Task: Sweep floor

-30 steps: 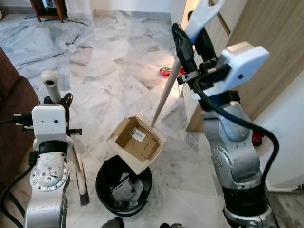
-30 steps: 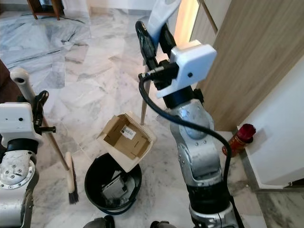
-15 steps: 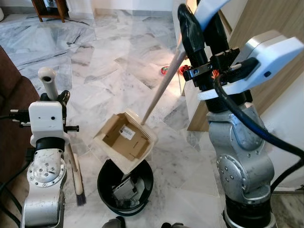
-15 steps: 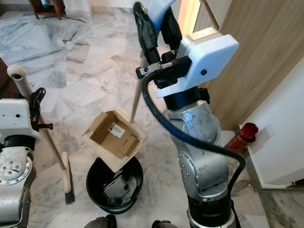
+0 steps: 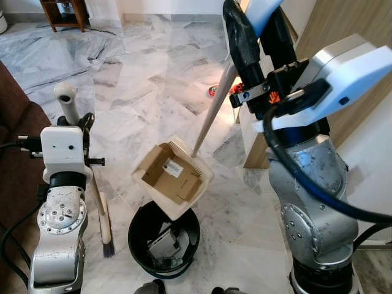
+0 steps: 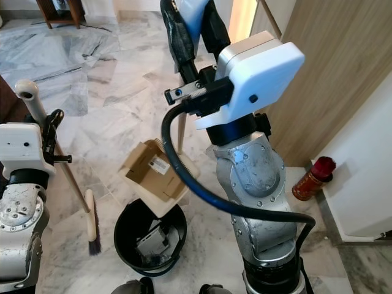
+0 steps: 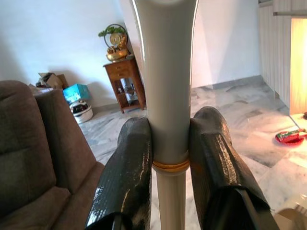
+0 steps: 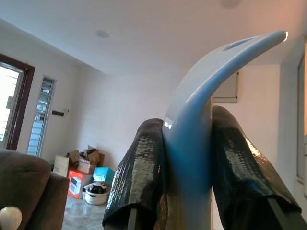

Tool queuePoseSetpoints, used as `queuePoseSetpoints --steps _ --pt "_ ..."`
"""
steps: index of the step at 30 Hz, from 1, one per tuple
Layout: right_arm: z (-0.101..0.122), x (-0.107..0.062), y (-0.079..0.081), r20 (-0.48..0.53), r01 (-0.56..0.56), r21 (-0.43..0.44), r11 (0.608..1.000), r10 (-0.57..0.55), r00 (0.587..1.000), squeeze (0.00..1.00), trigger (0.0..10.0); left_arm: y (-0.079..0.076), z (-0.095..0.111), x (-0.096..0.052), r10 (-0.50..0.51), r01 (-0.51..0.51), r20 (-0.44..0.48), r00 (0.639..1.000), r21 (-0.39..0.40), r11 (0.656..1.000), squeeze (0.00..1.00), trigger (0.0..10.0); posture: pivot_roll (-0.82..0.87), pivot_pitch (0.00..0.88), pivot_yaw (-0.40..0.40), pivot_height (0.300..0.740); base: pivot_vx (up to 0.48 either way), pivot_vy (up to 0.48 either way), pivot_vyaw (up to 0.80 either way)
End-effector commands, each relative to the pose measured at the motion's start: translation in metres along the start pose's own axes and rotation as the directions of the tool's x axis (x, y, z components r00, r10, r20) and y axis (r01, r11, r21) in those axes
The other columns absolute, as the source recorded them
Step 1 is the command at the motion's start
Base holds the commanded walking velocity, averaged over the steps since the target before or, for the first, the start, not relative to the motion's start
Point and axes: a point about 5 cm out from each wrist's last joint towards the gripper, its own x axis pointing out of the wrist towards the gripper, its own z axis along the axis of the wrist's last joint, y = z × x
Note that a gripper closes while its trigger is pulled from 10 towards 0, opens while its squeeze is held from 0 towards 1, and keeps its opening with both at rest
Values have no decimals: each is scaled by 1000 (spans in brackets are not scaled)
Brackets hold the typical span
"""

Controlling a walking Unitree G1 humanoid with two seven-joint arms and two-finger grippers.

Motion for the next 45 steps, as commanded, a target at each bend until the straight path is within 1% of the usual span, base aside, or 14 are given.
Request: queuePoseSetpoints --steps 1,2,3,10,17,22,24,28,30,31,32,35,43,45 --pt "23 4 5 128 -32 -33 999 36 991 0 10000 2 7 3 1 -2 48 999 19 1000 0 10000 -8 158 24 740 0 0 0" --pt "24 5 6 142 -54 -65 996 63 988 0 10000 2 7 4 0 -1 50 999 19 1000 0 10000 -9 160 25 740 0 0 0" --pt "24 5 6 144 -60 -71 996 70 987 0 10000 2 7 4 0 -1 50 999 18 1000 0 10000 -9 160 25 740 0 0 0" --pt "24 6 10 151 -76 -62 995 84 985 0 10000 2 6 5 0 -1 52 999 19 1000 0 10000 -9 162 23 740 0 0 0" --pt "17 12 7 119 -55 55 997 48 992 0 10000 2 6 5 0 -1 56 998 21 1000 0 10000 -11 160 22 740 0 0 0" --pt "15 16 2 123 -36 22 999 33 992 0 10000 2 6 5 2 -3 56 998 21 1000 0 10000 -6 159 20 740 0 0 0" --pt "14 17 3 134 -66 -41 997 71 988 0 10000 2 6 5 2 -3 57 998 22 1000 0 10000 -9 161 20 740 0 0 0" --pt "12 18 3 127 -71 -49 996 77 989 0 10000 2 5 5 2 -3 57 998 23 1000 0 10000 -6 163 21 740 0 0 0" --pt "14 19 7 128 -111 -87 990 122 984 0 10000 2 5 5 1 -3 57 998 23 1000 0 10000 -9 160 21 740 0 0 0" --pt "13 20 12 118 -133 -83 988 142 983 0 10000 2 6 5 1 -3 58 998 23 1000 0 10000 -5 160 20 740 0 0 0" --pt "11 19 13 113 -119 -58 991 125 986 0 10000 2 5 5 1 -2 58 998 23 1000 0 10000 -5 160 20 740 0 0 0" --pt "7 19 9 107 -89 -20 996 91 990 0 10000 2 6 6 1 -2 58 998 23 1000 0 10000 -6 159 21 740 0 0 0" --pt "5 20 8 109 -98 -19 995 99 989 0 10000 3 6 5 0 -1 57 998 23 1000 0 10000 -2 158 20 740 0 0 0" --pt "5 20 7 101 -88 -41 995 92 991 0 10000 3 6 5 0 -1 56 998 24 1000 0 10000 -2 158 20 740 0 0 0"
